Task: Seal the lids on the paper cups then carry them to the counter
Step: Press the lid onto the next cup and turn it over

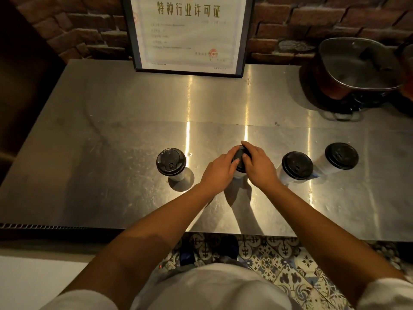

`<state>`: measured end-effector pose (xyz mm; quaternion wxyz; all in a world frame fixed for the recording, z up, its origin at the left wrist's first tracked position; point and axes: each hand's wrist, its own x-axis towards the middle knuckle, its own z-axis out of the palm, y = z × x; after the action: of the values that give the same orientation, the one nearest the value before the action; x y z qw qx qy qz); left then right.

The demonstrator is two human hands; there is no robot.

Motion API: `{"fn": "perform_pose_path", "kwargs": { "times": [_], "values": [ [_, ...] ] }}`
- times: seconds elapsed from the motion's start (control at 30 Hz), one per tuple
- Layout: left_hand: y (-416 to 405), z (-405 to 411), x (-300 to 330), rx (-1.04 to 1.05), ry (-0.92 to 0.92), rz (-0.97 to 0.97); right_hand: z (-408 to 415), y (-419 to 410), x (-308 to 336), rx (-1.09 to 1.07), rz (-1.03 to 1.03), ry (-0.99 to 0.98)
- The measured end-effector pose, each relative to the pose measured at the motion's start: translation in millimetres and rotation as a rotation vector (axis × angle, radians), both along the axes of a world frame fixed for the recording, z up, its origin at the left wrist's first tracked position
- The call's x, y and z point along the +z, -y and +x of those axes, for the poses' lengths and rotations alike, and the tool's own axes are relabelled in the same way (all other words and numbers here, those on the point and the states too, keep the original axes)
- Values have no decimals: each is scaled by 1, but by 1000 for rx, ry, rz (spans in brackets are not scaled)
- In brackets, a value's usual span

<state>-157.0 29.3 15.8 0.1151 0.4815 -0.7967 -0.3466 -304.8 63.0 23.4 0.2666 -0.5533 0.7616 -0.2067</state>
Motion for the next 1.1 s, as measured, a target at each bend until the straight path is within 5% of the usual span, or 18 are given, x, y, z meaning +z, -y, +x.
{"fn": "perform_pose_path", "kwargs": {
  "times": [0.4, 0.6, 1.1],
  "values": [
    [-42, 31, -10, 21, -114, -25, 25, -41, -3, -161, -6, 331],
    [-55, 34, -17, 173, -298, 107, 43, -32, -1, -170, -42, 26],
    [-57, 19, -16, 348, -504, 408, 31, 1, -12, 22, 136, -80]
  ]
}}
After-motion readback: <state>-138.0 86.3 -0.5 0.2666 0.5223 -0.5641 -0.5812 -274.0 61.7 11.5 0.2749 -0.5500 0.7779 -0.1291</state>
